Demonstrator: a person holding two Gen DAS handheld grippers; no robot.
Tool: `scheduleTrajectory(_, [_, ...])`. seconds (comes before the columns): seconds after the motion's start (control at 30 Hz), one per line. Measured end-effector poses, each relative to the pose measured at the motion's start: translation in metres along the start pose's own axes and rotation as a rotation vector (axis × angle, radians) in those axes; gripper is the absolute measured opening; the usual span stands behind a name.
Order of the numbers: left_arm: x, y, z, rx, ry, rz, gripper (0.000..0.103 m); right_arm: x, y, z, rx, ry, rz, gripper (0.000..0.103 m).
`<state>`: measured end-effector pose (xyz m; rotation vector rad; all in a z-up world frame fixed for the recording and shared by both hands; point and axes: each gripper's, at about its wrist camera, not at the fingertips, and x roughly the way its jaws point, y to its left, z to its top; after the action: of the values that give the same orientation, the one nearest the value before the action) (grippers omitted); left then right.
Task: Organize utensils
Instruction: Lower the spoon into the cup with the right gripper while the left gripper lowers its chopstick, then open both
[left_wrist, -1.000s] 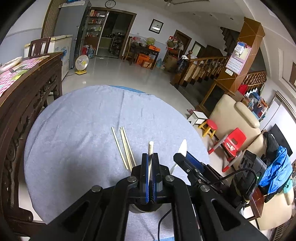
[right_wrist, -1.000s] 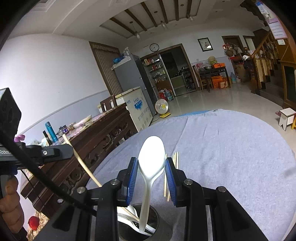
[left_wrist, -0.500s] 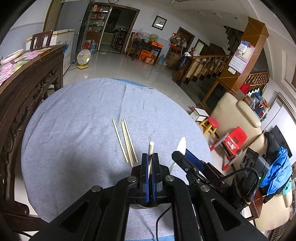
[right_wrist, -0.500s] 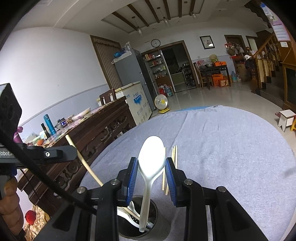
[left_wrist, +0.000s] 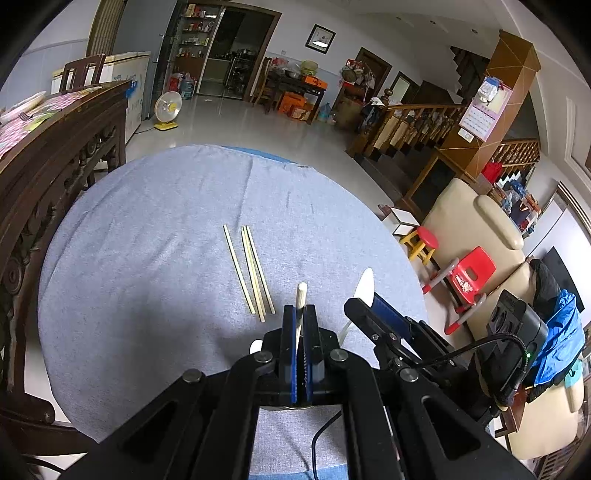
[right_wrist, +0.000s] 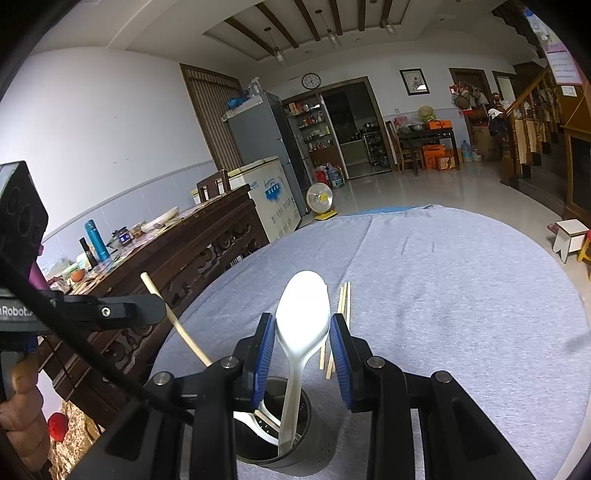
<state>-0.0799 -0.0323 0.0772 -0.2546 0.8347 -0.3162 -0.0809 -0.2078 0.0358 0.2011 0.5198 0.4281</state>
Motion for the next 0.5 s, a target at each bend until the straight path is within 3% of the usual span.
scheduleTrajectory(0.5, [0.011,0.003,-0.001,-0.007,0.020,0.003,0.003,0.003,0.001,-0.007,-0.009,0.014,-0.008,0.033])
